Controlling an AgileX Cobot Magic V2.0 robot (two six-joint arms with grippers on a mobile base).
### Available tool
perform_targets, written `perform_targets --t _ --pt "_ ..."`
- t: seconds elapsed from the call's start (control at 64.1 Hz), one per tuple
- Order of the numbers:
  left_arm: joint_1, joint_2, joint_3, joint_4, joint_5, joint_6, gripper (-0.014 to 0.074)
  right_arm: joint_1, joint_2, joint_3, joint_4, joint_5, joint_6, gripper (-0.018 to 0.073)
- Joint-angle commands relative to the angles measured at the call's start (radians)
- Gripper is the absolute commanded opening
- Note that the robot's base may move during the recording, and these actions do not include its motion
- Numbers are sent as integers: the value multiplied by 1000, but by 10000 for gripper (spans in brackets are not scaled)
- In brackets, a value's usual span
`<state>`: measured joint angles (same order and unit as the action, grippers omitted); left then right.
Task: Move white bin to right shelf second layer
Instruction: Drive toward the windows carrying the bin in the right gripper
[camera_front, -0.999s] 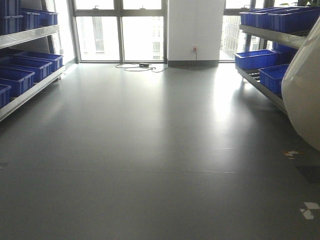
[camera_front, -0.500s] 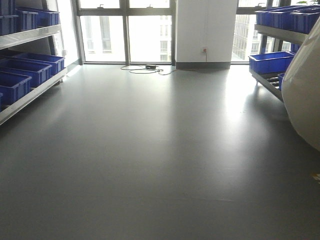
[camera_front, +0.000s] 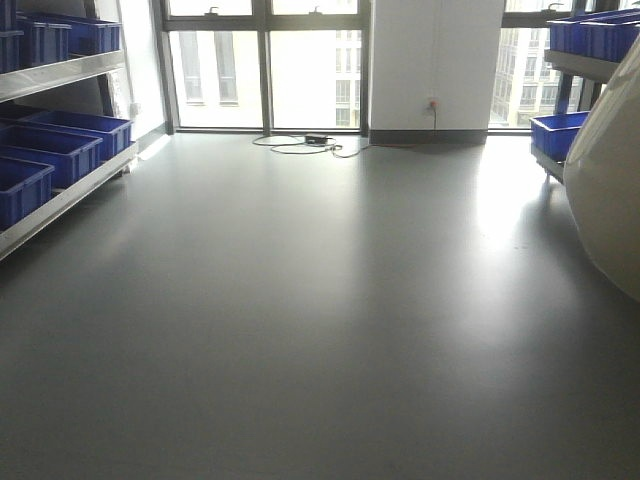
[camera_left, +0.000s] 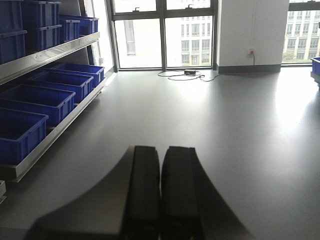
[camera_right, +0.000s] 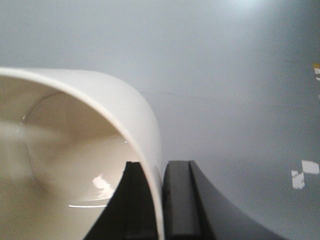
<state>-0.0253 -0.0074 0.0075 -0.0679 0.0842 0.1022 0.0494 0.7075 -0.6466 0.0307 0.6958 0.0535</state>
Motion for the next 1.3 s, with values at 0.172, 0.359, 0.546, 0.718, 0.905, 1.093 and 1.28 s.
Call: perform_targets --t 0.172,0.359,0.546,0.718,0.905,1.093,1.28 --pt "-4 -13 37 -6 -84 -3 85 -1 -4 -29 -3 -85 -3 50" --pt "-4 -13 37 -6 -84 -3 85 -1 -4 -29 -3 -85 -3 50" --pt "-4 -13 37 -6 -84 -3 85 -1 -4 -29 -3 -85 -3 50" --pt "-4 -13 37 -6 -84 -3 85 -1 -4 -29 -3 -84 -3 50" --pt "-4 -13 37 -6 -84 -3 85 -1 -4 -29 -3 -85 -3 50" --pt "-4 -13 37 -6 -84 -3 85 -1 -4 -29 -3 -85 -3 50" --pt "-4 -13 37 -6 -84 -3 85 -1 -4 -29 -3 -85 -3 50"
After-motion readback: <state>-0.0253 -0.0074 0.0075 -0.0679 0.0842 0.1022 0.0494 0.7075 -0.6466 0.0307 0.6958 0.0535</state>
